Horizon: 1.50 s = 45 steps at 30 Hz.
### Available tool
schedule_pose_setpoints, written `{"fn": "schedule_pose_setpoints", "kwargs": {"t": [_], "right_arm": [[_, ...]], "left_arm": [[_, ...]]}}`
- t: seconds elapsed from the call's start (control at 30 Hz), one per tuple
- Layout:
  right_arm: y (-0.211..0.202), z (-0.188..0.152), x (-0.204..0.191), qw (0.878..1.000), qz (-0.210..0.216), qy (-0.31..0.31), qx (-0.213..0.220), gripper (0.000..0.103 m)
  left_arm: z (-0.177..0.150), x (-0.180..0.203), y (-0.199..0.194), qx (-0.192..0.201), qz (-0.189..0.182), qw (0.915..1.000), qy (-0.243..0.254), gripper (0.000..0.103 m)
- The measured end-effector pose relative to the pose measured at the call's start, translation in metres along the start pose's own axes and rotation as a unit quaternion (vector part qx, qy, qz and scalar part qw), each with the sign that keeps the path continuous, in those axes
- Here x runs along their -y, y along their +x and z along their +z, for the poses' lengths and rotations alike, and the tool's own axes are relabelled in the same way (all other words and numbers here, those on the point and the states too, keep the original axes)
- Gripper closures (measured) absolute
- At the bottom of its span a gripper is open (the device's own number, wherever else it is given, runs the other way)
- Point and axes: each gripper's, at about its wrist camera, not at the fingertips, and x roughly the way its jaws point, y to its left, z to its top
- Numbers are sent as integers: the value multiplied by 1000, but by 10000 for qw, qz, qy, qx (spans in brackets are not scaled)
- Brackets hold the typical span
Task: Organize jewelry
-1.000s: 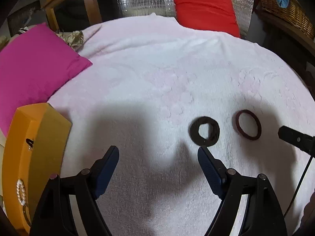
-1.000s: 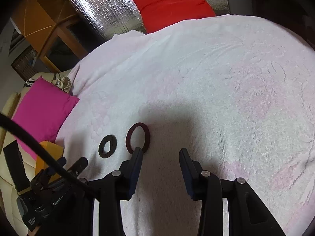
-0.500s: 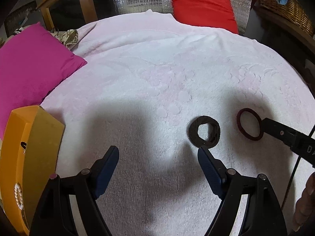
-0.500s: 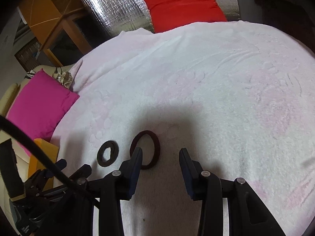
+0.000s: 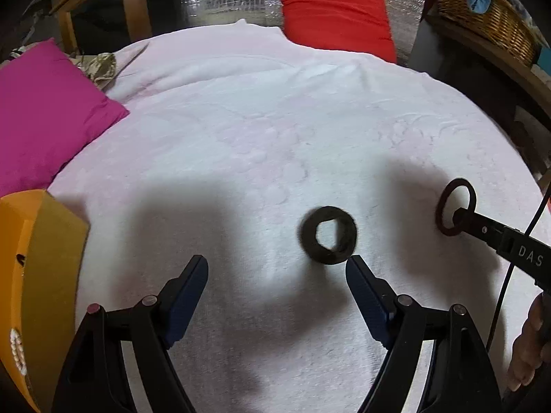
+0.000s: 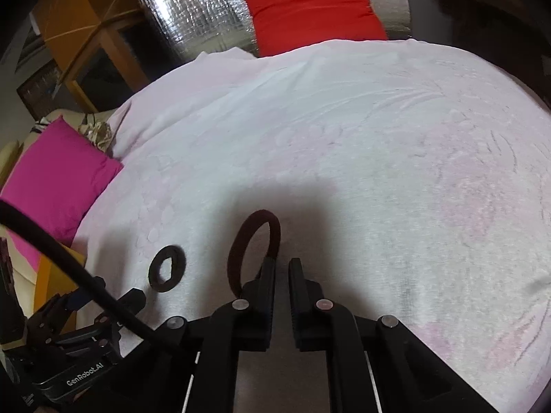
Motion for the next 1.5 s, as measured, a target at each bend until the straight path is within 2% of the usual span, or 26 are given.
{"fn": "schedule_pose_setpoints", "kwargs": {"t": [0.13, 0.4, 0.47, 0.53, 0.63, 0.73, 0.93, 1.2, 1.33, 1.5], "right_arm": [[-9, 2, 12, 9999, 33, 164, 45, 94], [-20, 7, 27, 9992, 49, 396, 62, 94], [-22, 11, 35, 9983, 106, 567, 95, 94], [-24, 13, 41, 9974, 99, 704, 152, 93], [-20, 13, 42, 9967, 165, 790, 63, 91], [-13, 12, 37, 9974, 116, 711, -15, 91], [-2, 9, 32, 9984, -77, 555, -88, 85], [0, 4, 20, 9993, -332, 59, 152, 85], [-3, 3, 20, 9992, -341, 14, 184, 92], [-14, 4, 21, 9994, -261, 63, 223, 92]], "left_arm": [[3, 1, 4, 5, -192, 9997, -118, 20], [7, 2, 18, 155, -348, 9992, -75, 21], [7, 2, 20, 141, -439, 9989, -70, 30], [6, 6, 20, 163, -442, 9989, 30, 48], [5, 12, 20, 95, -632, 9978, 158, 70], [4, 13, 19, 90, -714, 9972, 198, 79], [4, 9, 19, 42, -817, 9966, 104, 80], [4, 13, 22, 83, -846, 9963, 149, 78], [4, 12, 20, 78, -922, 9956, 141, 90], [4, 17, 16, 107, -987, 9948, 218, 91]]}}
